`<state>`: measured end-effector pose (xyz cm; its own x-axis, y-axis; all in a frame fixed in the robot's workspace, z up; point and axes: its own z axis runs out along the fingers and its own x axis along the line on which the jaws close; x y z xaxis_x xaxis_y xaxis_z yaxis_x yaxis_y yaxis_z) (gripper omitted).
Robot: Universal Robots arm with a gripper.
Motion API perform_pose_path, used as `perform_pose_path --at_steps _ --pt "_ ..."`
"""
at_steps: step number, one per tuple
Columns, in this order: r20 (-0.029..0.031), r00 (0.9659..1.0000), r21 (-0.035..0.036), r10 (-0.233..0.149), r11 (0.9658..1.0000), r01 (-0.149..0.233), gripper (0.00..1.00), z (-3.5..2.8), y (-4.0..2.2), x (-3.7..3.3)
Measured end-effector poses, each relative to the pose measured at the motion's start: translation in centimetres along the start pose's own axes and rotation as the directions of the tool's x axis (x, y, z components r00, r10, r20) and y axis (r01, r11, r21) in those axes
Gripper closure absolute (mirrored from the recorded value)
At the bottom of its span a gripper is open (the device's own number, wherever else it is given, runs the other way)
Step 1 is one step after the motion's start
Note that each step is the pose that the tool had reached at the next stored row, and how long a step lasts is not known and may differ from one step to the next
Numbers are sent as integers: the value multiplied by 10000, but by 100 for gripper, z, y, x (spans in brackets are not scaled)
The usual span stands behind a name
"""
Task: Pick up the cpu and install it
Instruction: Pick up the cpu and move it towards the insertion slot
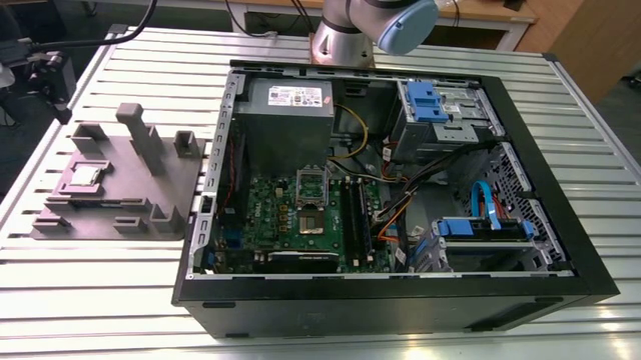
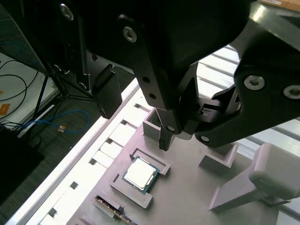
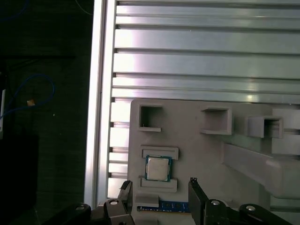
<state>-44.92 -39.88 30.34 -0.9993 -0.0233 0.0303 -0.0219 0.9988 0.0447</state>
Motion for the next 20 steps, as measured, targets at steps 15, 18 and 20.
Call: perform_pose_path --at_steps 15,18,20 --pt "-17 9997 9 -242 9997 242 41 98 -4 -3" --pt "-25 9992 17 -388 9992 388 41 117 -5 -4" --pt "-25 9992 18 -396 9992 396 41 131 -7 -4"
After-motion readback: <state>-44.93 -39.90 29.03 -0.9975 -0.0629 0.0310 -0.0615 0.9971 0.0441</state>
